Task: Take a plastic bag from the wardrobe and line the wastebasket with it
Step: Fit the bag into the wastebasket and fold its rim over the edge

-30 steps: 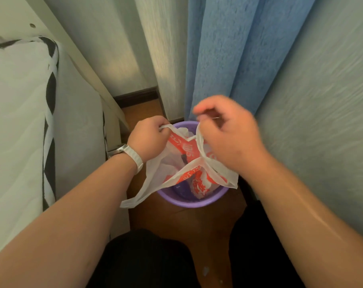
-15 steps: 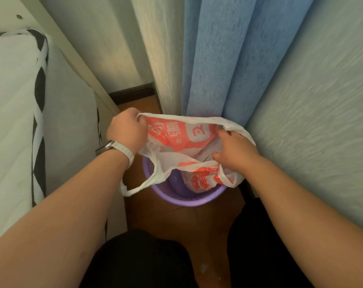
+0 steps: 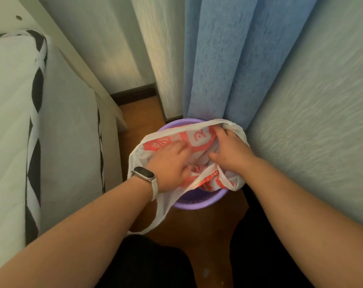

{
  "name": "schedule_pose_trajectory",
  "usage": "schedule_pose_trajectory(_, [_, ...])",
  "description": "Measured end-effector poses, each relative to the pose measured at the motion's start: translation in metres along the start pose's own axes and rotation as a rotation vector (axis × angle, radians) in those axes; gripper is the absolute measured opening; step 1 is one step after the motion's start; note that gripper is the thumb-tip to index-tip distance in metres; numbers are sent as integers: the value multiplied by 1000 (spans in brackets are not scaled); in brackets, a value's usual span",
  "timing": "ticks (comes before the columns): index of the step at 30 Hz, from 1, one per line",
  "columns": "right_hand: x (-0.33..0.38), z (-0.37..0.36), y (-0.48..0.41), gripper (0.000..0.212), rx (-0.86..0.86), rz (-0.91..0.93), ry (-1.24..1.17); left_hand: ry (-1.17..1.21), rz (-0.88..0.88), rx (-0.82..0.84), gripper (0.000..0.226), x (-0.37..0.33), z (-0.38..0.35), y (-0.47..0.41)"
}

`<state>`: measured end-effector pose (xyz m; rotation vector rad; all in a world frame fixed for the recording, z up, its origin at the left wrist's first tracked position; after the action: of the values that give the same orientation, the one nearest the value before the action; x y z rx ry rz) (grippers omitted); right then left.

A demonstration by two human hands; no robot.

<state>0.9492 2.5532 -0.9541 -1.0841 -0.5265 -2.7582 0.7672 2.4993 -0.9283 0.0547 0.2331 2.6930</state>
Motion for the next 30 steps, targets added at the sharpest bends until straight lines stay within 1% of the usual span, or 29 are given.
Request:
schedule_pose_trajectory(2, [-1,-1,-5,84,-8,4,15,-35,138,-32,49,26,-9,-2])
schedule_pose_trajectory(4, [-3,-1,-10,83,-17,5,22,-85,236,-79,58,49,-14,-4])
schedule_pose_trajectory(6, [-7,-2,-17,85,-13,9,25,-71,315,-118,64,64,-16,-10])
schedule_pose_trajectory(8, [-12,-3,-23,89,0,15,4,12,375,-135,68,73,-19,-18])
schedule_pose_trajectory(10, [-17,-6,-28,89,3,9,-71,139,387,-117,73,78,-25,-26])
schedule_pose_trajectory(12, [-23,-8,-33,80,-12,-8,-211,261,361,-76,78,79,-34,-30])
schedule_pose_trajectory(14, [-27,-9,-35,69,1,-35,-364,384,375,-18,78,80,-41,-31])
schedule_pose_trajectory(16, [-31,-9,-40,62,-4,-55,-435,502,431,11,73,84,-43,-33])
schedule_pose_trajectory(18, [-34,-10,-44,57,-12,-87,-437,572,479,9,65,89,-44,-33])
schedule_pose_trajectory(20, [-41,-12,-48,46,2,-157,-432,630,530,2,56,93,-46,-33])
schedule_pose_trajectory(22, [-48,-14,-47,37,19,-263,-489,675,575,5,44,96,-49,-32])
schedule_pose_trajectory(23, [-50,-15,-45,40,17,-306,-523,683,584,15,39,97,-50,-32])
schedule_pose_trajectory(26, [-54,-13,-43,62,-4,-343,-598,649,577,54,27,100,-51,-34])
schedule_pose_trajectory(27, [-55,-13,-41,65,10,-371,-617,636,584,70,24,102,-52,-34])
schedule_pose_trajectory(28, [-56,-14,-39,61,35,-402,-648,626,599,83,20,103,-54,-33])
schedule_pose_trajectory(30, [-56,-17,-34,37,119,-466,-687,603,633,86,15,106,-55,-30])
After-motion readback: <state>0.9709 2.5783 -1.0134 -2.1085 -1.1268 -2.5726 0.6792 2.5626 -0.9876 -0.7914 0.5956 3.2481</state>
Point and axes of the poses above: each hand's wrist, its own y-axis away from the middle knuckle, its own z-axis out of the back of the hand, x = y × z, the point moved 4 cm from there along -y, towards the middle knuckle, and after that the axes turned 13 degrees about -y, right-handed, at the moved point
